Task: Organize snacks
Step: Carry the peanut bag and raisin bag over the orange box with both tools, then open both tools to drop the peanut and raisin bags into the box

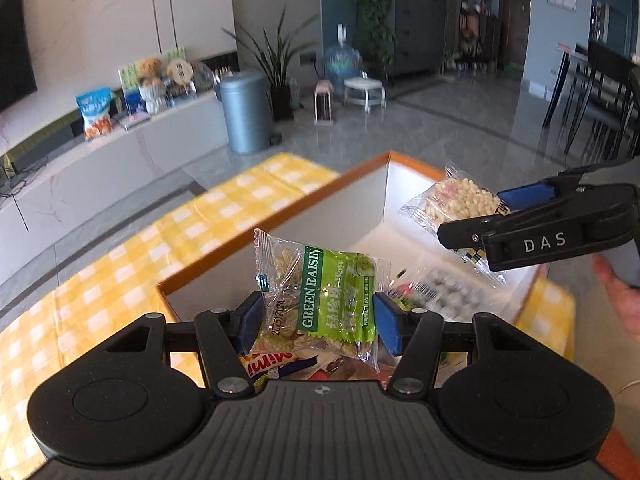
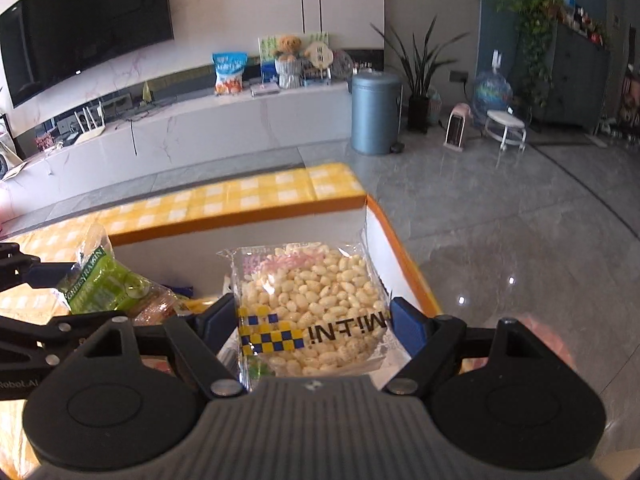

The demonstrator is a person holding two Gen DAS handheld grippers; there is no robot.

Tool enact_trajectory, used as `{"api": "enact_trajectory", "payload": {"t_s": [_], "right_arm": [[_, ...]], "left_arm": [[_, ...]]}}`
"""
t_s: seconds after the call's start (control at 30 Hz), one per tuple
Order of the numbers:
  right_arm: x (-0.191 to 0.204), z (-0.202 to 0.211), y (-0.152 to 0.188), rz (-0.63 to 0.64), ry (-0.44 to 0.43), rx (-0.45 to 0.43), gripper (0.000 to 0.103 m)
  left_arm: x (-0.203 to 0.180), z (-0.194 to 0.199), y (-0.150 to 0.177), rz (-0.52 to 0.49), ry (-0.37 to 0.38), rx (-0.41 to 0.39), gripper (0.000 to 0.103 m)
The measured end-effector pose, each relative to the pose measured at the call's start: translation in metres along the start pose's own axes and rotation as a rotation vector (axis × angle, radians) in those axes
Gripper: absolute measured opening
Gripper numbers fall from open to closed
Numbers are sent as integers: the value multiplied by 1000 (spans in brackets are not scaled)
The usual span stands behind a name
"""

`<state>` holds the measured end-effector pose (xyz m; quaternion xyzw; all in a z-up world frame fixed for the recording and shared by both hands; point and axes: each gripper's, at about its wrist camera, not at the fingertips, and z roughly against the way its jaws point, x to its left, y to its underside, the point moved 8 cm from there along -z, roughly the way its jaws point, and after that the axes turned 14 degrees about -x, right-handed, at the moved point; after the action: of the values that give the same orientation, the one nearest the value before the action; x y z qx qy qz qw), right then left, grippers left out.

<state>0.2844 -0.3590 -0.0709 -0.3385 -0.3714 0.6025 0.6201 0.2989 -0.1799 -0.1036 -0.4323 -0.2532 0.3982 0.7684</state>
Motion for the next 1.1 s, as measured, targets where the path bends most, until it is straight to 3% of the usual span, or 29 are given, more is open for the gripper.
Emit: {"api": "enact_trajectory", "payload": {"t_s": [0.53,0.73,0.83,0.97,1.1], "right_arm": [[3,-81,23,97,72,147,80],[-2,-86,18,119,111,147,79],[-4,-84,15,112,110,138,87],[-8,-69,8,90,115,95,87],[-17,-50,-1,73,135,32,87]], "left_arm": [[13,-36,23,12,11,101,67],[10,-34,23,15,8,105,67],[13,-33,22,16,2,106,67],[13,-30,15,24,-10,89,67],[6,-29,5,66,46,75,67]]}}
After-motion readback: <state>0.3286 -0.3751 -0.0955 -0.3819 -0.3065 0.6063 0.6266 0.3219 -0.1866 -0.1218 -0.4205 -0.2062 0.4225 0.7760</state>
